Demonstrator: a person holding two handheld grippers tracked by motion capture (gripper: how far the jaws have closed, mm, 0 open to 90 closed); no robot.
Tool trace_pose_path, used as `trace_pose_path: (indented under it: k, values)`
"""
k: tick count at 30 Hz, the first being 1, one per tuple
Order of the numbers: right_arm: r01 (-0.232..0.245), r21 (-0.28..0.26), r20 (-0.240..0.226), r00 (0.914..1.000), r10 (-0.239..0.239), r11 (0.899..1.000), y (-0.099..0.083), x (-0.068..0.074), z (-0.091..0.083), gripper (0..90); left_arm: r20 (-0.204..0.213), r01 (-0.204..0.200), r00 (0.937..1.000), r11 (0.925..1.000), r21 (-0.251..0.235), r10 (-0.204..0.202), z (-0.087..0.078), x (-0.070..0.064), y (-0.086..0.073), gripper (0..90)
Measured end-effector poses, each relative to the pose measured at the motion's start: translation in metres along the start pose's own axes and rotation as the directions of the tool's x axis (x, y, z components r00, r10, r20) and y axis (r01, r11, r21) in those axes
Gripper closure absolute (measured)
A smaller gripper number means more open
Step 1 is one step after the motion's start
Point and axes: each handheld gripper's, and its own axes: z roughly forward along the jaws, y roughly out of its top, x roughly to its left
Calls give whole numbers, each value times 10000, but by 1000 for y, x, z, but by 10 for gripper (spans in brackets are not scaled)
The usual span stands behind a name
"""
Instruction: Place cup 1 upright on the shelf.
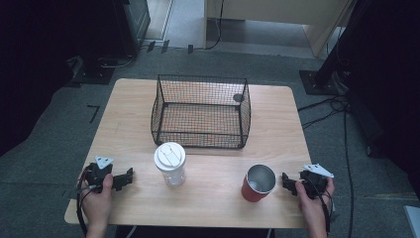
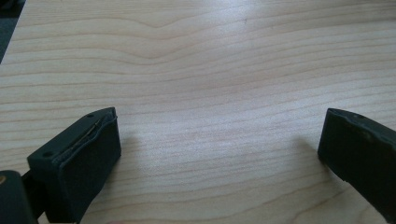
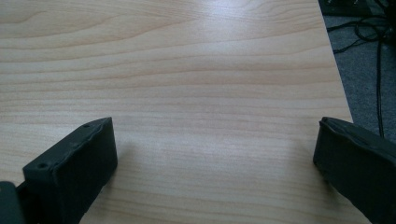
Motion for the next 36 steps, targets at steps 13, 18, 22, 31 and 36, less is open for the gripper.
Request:
trace_pose_path:
  k: [13,18,22,31,36]
  values:
    - [-13,-260,-125,9999,10,9997,2,-6,-27,0,1,1,10000,10000,-3,-1,0,0,0,1]
    - [283,-555,-738,9968,-323,9981,5,2,-47,0,1,6,10000,10000,-3,-6,0,0,0,1]
    - [440,-642,-1066,9930,-507,9970,6,7,-58,0,1,7,10000,10000,-3,-7,0,0,0,1]
    - [792,-976,-1883,9773,-966,9921,3,17,-78,0,1,1,10000,10000,-3,-1,0,0,0,0]
    - [1054,-1132,-2236,9661,-1287,9880,1,22,-88,0,1,-4,10000,10000,2,4,0,0,0,0]
